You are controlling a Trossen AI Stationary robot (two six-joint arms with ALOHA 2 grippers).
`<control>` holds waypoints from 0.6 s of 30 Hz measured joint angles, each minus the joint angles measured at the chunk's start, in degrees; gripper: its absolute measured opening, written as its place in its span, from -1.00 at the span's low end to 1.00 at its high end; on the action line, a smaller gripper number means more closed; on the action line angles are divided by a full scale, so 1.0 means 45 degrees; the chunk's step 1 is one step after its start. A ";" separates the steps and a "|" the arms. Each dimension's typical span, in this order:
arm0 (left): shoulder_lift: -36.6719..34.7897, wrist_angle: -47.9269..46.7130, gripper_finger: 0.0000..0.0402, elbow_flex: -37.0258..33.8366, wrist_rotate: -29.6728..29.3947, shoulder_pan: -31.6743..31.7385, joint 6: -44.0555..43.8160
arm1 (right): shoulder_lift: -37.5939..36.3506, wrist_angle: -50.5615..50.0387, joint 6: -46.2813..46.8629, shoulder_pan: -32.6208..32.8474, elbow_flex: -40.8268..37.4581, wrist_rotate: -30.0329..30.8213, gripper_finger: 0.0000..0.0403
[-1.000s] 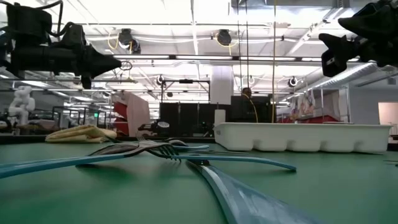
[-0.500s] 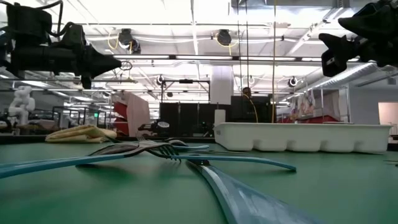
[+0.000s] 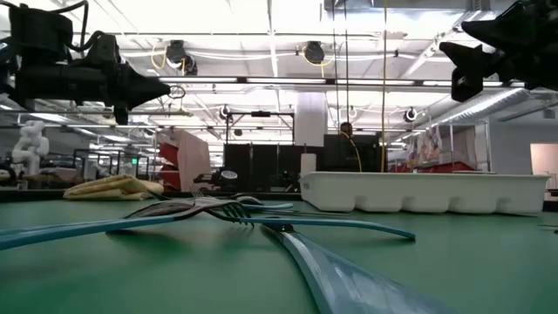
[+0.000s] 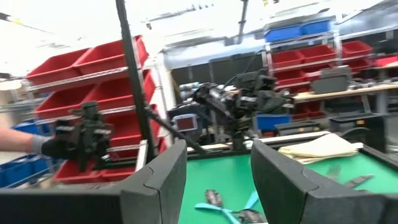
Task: Sort silverware
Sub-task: Put the blue fork into the silverware organizer
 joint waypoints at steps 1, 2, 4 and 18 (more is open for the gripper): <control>0.0000 -0.0001 -0.93 0.0000 -0.0002 -0.0002 -0.0001 | 0.0000 0.0000 0.0000 0.0000 0.0000 0.0123 -0.17; 0.0000 -0.0002 -0.93 0.0003 0.0000 0.0000 -0.0001 | 0.0000 -0.0004 0.0000 -0.0005 0.0000 0.0258 -0.17; 0.0000 0.0002 -0.93 0.0005 0.0002 -0.0002 -0.0001 | 0.0000 -0.0095 0.0005 -0.0005 0.0000 0.0503 -0.17; 0.0000 0.0600 -0.93 0.0005 -0.1020 -0.0002 -0.0182 | 0.0010 -0.1122 0.2231 -0.0003 0.0000 0.4907 -0.17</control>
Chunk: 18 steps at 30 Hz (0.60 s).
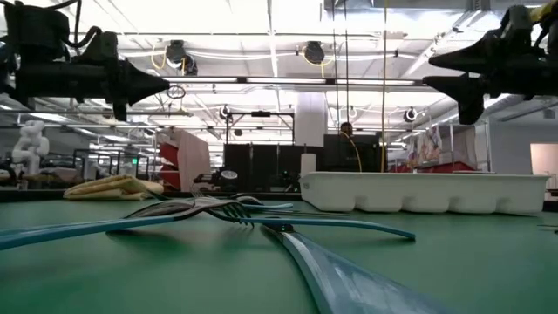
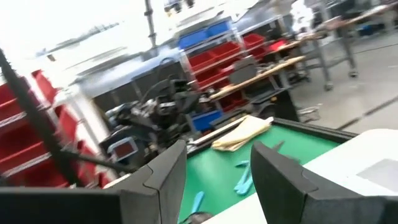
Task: Sort silverware
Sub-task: Put the blue fork into the silverware organizer
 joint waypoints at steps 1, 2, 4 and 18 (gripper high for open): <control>0.0000 -0.0005 -0.93 0.0000 -0.0259 -0.0004 -0.0501 | 0.0000 0.0000 -0.0001 -0.0001 0.0000 0.0237 -0.17; 0.0000 -0.0002 -0.93 0.0000 -0.0316 -0.0008 -0.1152 | 0.0000 -0.0006 -0.0013 -0.0001 0.0000 0.0443 -0.17; 0.0000 0.0002 -0.93 0.0000 -0.0486 -0.0015 -0.1919 | 0.0000 -0.0032 -0.0099 0.0001 0.0000 0.0779 -0.17; 0.0018 0.1590 -0.93 0.0112 -0.2375 -0.0010 -0.2757 | -0.0005 -0.0034 0.0231 -0.0001 0.0000 0.1440 -0.17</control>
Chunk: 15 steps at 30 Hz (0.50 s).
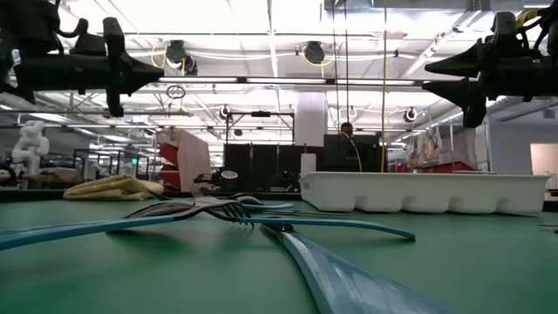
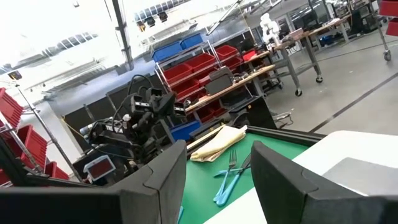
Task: Sort silverware
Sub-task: Put the blue fork into the silverware organizer
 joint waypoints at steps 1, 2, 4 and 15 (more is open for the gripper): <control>0.0006 -0.0044 -0.93 0.0000 -0.0065 0.0000 -0.0070 | 0.0000 0.0000 0.0000 0.0000 0.0000 -0.0005 -0.17; 0.0008 -0.0033 -0.93 0.0032 -0.0033 0.0000 -0.0396 | 0.0000 0.0000 0.0003 0.0000 0.0000 -0.0005 -0.17; 0.0015 -0.0163 -0.93 0.0418 0.0835 -0.0069 -0.1051 | 0.0000 0.0005 0.0185 0.0000 0.0000 -0.0010 -0.17; 0.1295 -0.3233 -0.93 0.7035 0.2154 -0.1949 0.0141 | 0.0000 0.0007 0.0660 0.0000 0.0000 -0.0087 -0.17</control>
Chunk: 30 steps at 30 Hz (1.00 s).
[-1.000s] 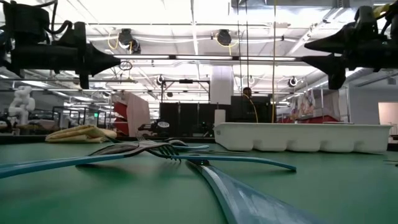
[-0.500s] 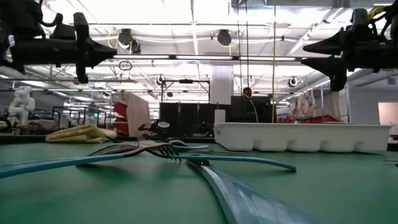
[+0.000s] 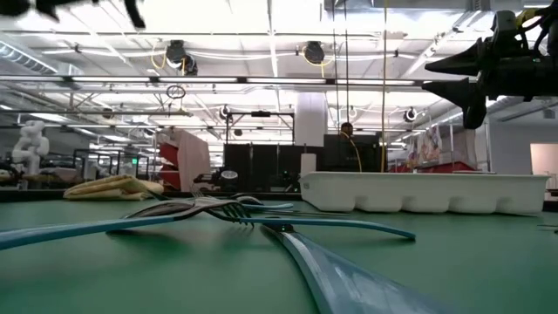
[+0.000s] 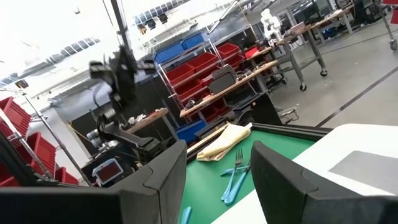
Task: Sort silverware
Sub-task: Put the blue fork into the silverware organizer
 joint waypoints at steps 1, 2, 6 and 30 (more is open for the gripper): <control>0.0305 -0.1220 -0.93 0.0945 0.0001 -0.0173 0.0081 | 0.0000 -0.0002 0.0020 0.0000 0.0000 0.0000 -0.17; 0.0660 -0.2986 -0.93 0.1937 0.0011 -0.0363 0.0169 | 0.0000 -0.0002 0.0056 0.0000 0.0000 -0.0005 -0.17; 0.2611 -0.9548 -0.93 0.5324 0.0277 -0.1509 0.1118 | 0.0000 -0.0005 -0.0144 0.0000 0.0000 -0.0008 -0.16; 1.3077 -1.7229 -0.41 0.8950 -0.1366 -0.2934 1.1146 | 0.0000 -0.1493 -0.1248 0.0000 0.0000 0.0005 0.09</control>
